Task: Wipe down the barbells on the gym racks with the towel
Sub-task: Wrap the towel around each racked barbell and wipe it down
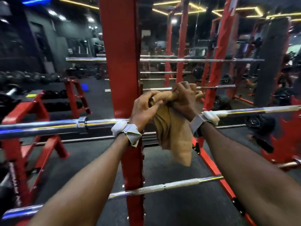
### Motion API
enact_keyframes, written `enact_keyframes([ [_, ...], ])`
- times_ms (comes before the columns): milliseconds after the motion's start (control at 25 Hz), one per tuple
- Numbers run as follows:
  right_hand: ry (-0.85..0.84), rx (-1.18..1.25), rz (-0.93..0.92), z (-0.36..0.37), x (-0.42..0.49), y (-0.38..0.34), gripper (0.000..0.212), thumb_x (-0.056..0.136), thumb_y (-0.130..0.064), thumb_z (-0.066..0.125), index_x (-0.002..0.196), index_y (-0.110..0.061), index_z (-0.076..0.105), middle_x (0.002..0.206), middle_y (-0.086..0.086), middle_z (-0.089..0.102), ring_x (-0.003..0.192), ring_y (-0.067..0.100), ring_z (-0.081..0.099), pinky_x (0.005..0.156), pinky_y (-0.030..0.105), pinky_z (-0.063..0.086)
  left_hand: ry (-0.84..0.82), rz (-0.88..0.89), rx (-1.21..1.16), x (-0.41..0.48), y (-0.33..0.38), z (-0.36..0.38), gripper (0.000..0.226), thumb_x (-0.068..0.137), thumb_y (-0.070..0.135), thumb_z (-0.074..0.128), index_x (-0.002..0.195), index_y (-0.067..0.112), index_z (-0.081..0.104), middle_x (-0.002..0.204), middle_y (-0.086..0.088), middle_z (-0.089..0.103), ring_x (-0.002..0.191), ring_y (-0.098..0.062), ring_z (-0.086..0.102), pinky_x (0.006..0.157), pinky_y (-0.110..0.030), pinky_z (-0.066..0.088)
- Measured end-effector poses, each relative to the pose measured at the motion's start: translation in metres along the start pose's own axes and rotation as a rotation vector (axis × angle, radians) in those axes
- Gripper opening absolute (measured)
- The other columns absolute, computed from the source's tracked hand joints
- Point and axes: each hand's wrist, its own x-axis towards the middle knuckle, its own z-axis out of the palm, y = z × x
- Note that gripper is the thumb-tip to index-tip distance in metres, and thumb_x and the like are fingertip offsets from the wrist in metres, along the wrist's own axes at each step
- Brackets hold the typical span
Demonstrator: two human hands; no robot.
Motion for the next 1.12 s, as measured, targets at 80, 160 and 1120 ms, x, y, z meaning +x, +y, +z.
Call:
enact_keyframes([
  [80, -0.163, -0.055, 0.042, 0.024, 0.004, -0.001, 0.034, 0.074, -0.027, 0.064, 0.107, -0.03, 0.055, 0.116, 0.007, 0.049, 0.11, 0.03, 0.04, 0.092, 0.052, 0.041, -0.109, 0.007, 0.066, -0.005, -0.005, -0.01, 0.03, 0.084, 0.013, 0.071, 0.114, 0.011, 0.069, 0.111, 0.0, 0.069, 0.101, -0.007, 0.064, 0.087, -0.025, 0.052],
  [160, -0.291, -0.158, 0.123, 0.04, -0.008, -0.006, 0.026, 0.084, -0.023, 0.054, 0.11, -0.027, 0.058, 0.12, 0.007, 0.053, 0.115, 0.031, 0.039, 0.099, 0.058, 0.035, -0.127, 0.011, 0.116, -0.015, -0.016, -0.027, 0.02, 0.087, 0.012, 0.067, 0.106, 0.013, 0.073, 0.108, 0.002, 0.071, 0.1, -0.006, 0.065, 0.088, -0.024, 0.051],
  [1120, -0.605, -0.335, -0.296, 0.036, -0.025, -0.042, 0.047, 0.065, -0.044, 0.061, 0.1, -0.013, 0.056, 0.098, 0.008, 0.067, 0.092, 0.034, 0.063, 0.075, 0.042, 0.046, -0.277, -0.27, 0.701, -0.008, -0.067, -0.052, 0.026, 0.077, 0.049, 0.053, 0.096, 0.042, 0.069, 0.088, 0.0, 0.072, 0.091, -0.03, 0.068, 0.073, -0.032, 0.05],
])
